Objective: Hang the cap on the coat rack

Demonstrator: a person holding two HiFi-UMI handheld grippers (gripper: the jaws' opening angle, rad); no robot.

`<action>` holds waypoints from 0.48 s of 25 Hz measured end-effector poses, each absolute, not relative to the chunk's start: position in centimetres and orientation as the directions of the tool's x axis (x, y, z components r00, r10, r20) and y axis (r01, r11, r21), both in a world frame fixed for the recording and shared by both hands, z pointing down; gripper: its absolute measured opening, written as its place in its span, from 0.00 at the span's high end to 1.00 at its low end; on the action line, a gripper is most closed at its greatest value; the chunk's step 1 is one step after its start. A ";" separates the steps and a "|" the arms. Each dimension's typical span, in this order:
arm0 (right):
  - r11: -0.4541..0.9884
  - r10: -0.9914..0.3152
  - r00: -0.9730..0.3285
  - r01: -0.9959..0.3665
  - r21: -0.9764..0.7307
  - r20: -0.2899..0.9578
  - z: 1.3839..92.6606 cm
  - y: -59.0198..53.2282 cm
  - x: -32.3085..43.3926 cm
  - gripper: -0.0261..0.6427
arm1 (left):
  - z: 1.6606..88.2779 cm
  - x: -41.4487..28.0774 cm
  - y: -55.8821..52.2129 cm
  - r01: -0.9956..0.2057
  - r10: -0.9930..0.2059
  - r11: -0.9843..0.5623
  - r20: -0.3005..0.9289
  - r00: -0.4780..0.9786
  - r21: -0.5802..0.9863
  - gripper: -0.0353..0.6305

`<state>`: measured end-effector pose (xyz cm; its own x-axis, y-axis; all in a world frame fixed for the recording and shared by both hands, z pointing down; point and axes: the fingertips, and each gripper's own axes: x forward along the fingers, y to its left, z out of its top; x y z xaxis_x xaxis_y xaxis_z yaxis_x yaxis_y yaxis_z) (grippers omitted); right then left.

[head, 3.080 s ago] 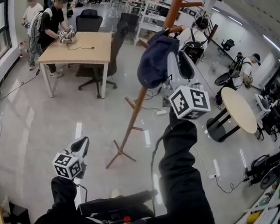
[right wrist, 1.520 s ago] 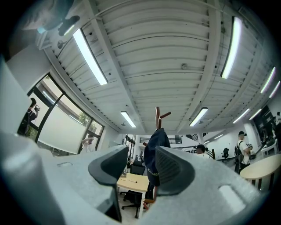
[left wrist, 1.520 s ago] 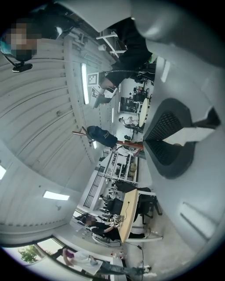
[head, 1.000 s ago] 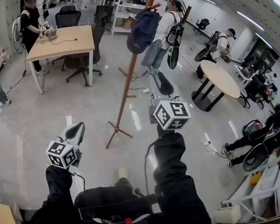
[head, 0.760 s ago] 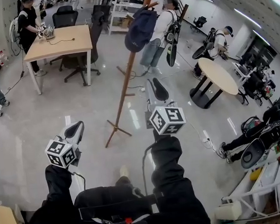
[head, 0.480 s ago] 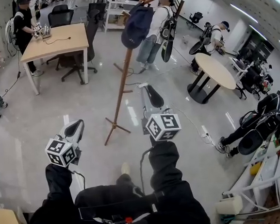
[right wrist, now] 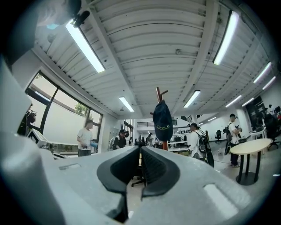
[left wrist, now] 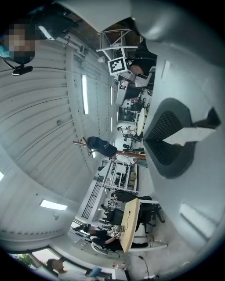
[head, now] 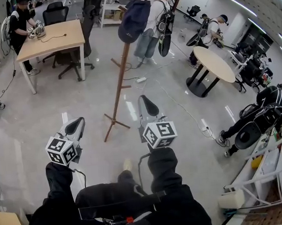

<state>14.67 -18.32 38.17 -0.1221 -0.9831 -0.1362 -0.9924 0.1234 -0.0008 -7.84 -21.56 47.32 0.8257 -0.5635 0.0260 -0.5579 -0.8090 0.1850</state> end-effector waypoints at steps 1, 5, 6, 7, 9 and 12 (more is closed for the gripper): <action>0.122 -0.984 -0.122 -0.992 0.001 -0.131 38.5 -18.2 14.5 0.94 | 47.3 -7.8 -21.6 -0.556 -0.562 -0.810 0.027 0.827 0.186 0.94; 0.119 -0.985 -0.118 -0.993 -0.006 -0.122 39.5 -17.5 14.1 0.95 | 47.6 -7.7 -21.5 -0.552 -0.556 -0.812 0.035 0.830 0.189 0.94; 0.120 -0.986 -0.118 -0.993 -0.009 -0.118 39.7 -17.4 14.0 0.95 | 47.6 -7.7 -21.4 -0.552 -0.556 -0.812 0.035 0.831 0.190 0.94; 0.121 -0.986 -0.119 -0.993 -0.014 -0.114 39.9 -17.3 14.0 0.95 | 47.6 -7.7 -21.4 -0.551 -0.556 -0.812 0.034 0.831 0.193 0.94; 0.119 -0.987 -0.116 -0.993 -0.025 -0.107 40.5 -17.0 14.0 0.95 | 47.6 -7.7 -21.5 -0.549 -0.554 -0.812 0.032 0.832 0.198 0.94; 0.118 -0.989 -0.114 -0.992 -0.040 -0.095 41.4 -16.6 13.9 0.95 | 47.7 -7.5 -21.6 -0.545 -0.550 -0.814 0.034 0.834 0.199 0.94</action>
